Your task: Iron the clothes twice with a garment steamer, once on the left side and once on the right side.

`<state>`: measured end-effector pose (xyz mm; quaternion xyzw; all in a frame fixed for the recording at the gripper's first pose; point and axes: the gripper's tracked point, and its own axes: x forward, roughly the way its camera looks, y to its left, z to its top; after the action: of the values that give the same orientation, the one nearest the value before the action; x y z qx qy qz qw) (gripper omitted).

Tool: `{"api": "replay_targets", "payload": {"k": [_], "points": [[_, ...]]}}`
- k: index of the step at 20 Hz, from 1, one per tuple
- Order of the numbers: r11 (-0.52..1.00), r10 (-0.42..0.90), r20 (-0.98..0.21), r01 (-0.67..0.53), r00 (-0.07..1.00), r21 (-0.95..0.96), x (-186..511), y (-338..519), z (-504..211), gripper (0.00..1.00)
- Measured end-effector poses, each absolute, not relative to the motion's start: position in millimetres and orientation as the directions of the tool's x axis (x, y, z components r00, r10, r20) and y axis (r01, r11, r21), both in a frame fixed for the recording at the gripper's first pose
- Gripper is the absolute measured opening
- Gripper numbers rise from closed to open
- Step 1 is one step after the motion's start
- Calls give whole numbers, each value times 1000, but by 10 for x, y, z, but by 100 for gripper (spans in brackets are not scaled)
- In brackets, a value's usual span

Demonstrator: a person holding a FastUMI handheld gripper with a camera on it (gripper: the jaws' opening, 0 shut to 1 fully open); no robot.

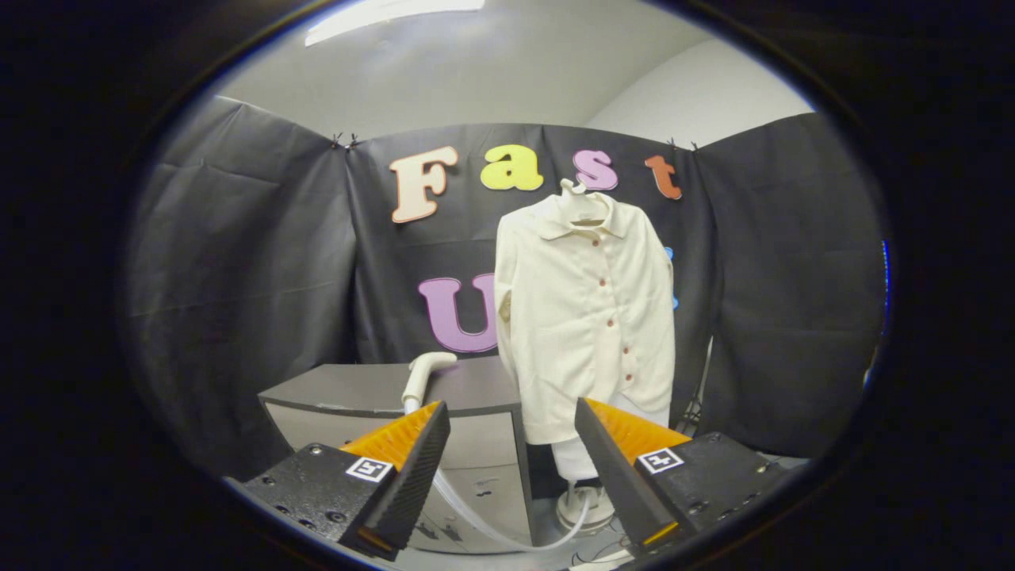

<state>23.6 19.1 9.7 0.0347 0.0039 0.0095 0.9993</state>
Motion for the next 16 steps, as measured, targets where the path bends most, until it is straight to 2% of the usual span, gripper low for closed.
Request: {"api": "replay_targets", "payload": {"k": [11,16], "points": [[993,75,-100,-66,992,93,1354,792,-24,97],[988,122,-200,-100,972,116,1911,1252,-301,97]]}}
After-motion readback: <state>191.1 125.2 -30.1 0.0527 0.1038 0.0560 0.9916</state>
